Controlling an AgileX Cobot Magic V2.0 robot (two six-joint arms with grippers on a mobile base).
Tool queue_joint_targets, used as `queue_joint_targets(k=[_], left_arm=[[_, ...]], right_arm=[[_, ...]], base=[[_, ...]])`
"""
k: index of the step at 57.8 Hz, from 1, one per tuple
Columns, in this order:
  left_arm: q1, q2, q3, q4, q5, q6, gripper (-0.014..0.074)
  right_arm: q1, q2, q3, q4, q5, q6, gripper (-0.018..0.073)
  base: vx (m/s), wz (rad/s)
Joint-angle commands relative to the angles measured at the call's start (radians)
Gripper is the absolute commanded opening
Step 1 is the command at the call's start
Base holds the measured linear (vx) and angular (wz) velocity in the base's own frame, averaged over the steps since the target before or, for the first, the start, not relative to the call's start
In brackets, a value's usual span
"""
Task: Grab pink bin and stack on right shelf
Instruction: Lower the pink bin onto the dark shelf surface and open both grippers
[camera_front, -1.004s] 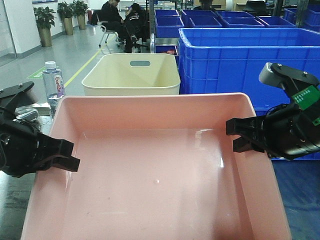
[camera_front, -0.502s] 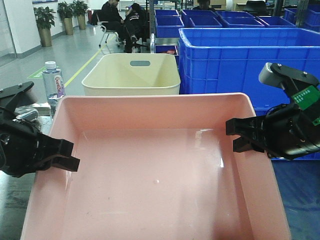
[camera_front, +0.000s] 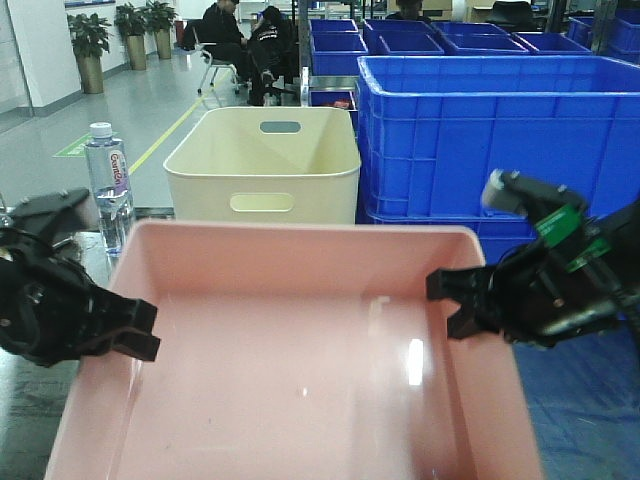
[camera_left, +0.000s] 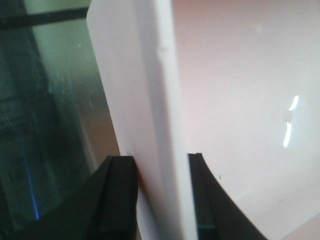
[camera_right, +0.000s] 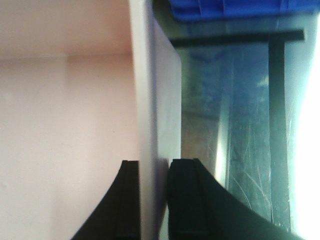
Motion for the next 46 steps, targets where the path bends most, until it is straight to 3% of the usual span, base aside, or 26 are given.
queue_joint_targets(k=[1, 13, 24, 46], left_arm=[[-0.008, 0.006, -0.028, -0.059, -0.041, 0.028, 0.0000], [-0.008, 0.091, -0.028, -0.060, -0.080, -0.001, 0.0009], [-0.008, 0.112, -0.028, -0.058, -0.085, -0.007, 0.0071], [-0.008, 0.123, -0.028, -0.024, -0.086, 0.002, 0.0441]], right_arm=[[-0.009, 0.015, -0.035, 0.008, -0.044, 0.004, -0.0008], [-0.009, 0.084, -0.035, 0.008, -0.004, -0.021, 0.0004], [-0.009, 0.094, -0.035, 0.005, -0.023, -0.004, 0.0084], [-0.009, 0.094, -0.035, 0.000, -0.059, -0.001, 0.0412]], base=[[0.00, 0.00], [0.00, 0.00], [0.00, 0.00], [0.00, 0.00]])
